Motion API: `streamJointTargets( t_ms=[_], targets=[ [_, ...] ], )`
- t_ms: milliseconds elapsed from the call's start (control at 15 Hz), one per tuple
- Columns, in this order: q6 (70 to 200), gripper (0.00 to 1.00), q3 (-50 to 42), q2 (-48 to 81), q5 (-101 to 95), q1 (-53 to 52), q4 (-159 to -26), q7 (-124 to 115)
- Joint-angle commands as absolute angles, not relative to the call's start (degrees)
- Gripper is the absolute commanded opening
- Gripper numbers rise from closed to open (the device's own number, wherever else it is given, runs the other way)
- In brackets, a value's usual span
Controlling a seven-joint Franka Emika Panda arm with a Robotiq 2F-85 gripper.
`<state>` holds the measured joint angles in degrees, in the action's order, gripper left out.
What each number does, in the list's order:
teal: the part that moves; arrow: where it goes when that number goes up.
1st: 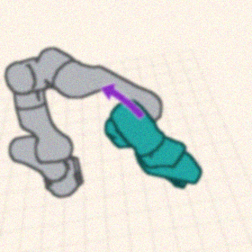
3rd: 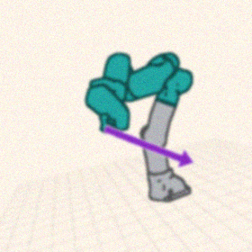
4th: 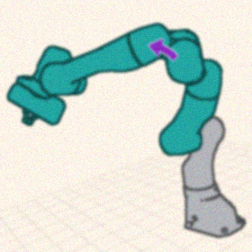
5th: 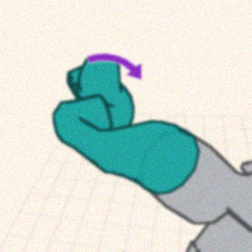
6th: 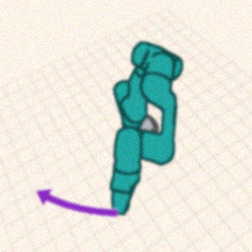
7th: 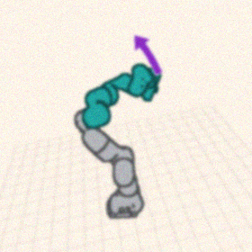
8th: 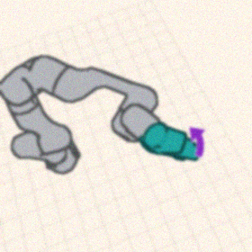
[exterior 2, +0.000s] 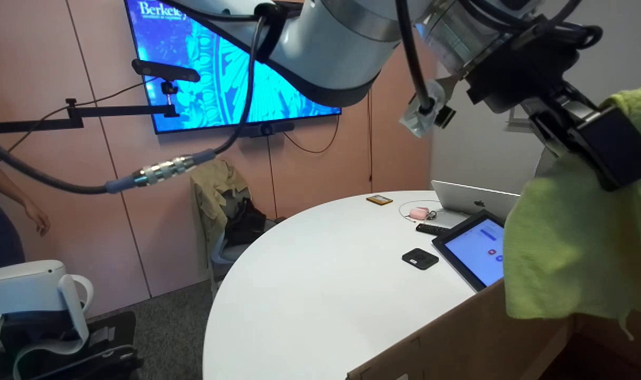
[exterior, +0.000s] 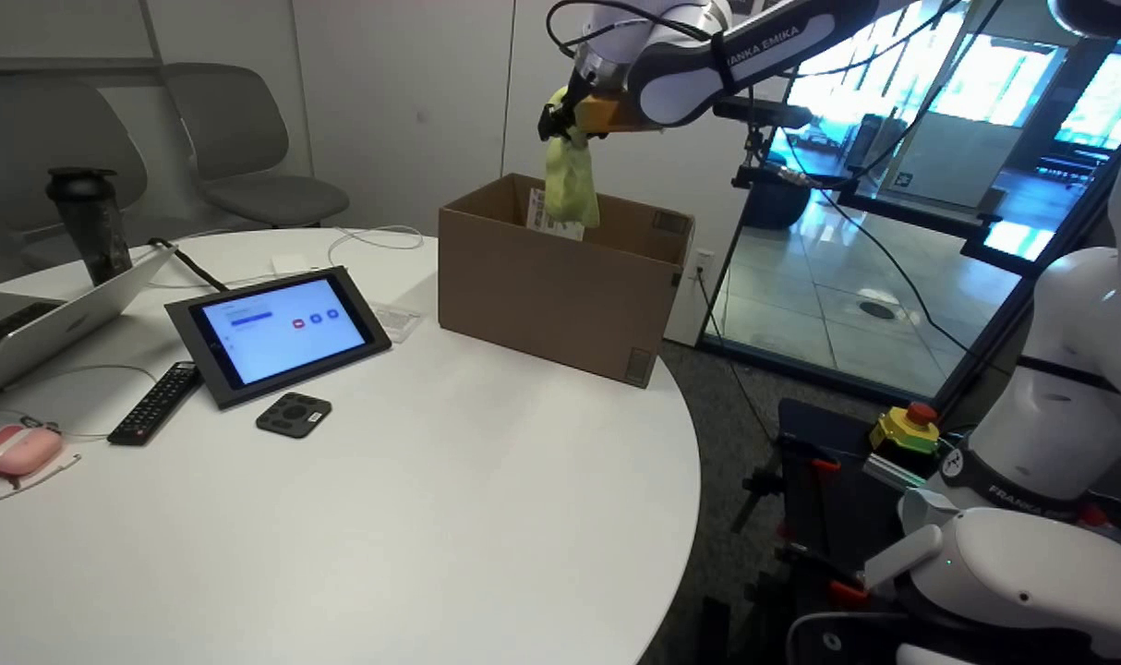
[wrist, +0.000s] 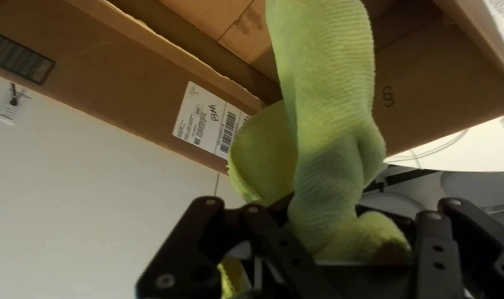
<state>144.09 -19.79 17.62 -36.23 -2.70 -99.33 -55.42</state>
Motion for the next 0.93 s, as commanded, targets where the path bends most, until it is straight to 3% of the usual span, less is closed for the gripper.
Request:
streamJointTargets(
  t_ms=[0,67,133,267,533,867],
  targets=[
    [137.38,0.01,-21.09,20.35,-43.88,-3.97,-94.8,-68.76],
    [135.06,0.06,-20.67,20.71,-45.37,-3.76,-94.3,-71.73],
    [132.49,0.27,-20.21,21.07,-46.72,-3.57,-93.74,-74.58],
    [126.59,0.36,-19.32,21.86,-49.33,-3.51,-92.67,-79.49],
    [116.62,0.68,-16.21,23.03,-50.77,-2.4,-91.09,-83.36],
    [114.31,1.0,-12.77,23.45,-49.51,-0.92,-91.23,-80.46]
  ],
)
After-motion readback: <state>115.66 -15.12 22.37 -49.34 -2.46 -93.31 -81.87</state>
